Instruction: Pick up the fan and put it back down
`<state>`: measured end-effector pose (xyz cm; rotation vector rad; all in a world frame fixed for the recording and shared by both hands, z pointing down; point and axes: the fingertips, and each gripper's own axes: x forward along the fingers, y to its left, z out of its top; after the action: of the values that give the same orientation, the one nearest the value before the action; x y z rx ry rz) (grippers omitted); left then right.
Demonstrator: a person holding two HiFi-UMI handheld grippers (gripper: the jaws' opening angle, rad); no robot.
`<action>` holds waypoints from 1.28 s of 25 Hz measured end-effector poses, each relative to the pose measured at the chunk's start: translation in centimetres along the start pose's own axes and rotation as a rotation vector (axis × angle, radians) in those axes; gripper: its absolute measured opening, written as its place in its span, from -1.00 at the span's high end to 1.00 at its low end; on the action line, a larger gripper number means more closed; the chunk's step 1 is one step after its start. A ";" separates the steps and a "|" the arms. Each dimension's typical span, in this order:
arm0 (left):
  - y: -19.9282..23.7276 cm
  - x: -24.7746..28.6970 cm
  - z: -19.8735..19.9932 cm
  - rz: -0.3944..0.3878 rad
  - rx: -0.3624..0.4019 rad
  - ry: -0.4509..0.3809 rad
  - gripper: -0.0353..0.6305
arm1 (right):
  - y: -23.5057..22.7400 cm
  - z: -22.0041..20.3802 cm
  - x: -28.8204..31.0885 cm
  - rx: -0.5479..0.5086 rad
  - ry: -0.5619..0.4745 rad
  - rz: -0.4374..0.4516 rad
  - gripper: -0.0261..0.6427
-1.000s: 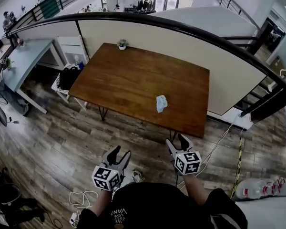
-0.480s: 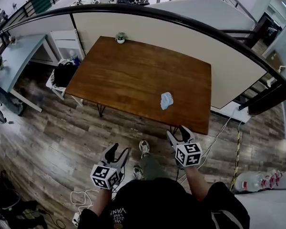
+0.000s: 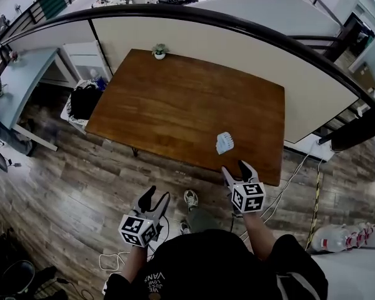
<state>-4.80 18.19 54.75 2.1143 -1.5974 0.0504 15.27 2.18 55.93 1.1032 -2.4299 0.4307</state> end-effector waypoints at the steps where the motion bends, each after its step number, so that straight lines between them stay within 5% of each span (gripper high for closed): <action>1: 0.3 0.6 0.4 -0.002 0.001 -0.002 0.29 | -0.2 0.2 0.5 0.000 0.003 -0.001 0.20; 21: 4.2 12.6 7.0 -0.024 0.050 0.025 0.29 | -3.3 2.8 9.9 -0.050 0.075 0.082 0.18; 23: 4.4 13.7 7.3 -0.030 0.065 0.032 0.29 | -3.2 3.0 10.2 -0.085 0.079 0.099 0.34; 32: 5.5 17.3 9.5 -0.039 0.073 0.025 0.29 | -4.0 6.3 12.8 -0.115 0.045 0.139 0.35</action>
<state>-6.83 -2.14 53.74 2.1908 -1.5610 0.1239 9.25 -11.24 57.40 0.8714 -2.4670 0.3497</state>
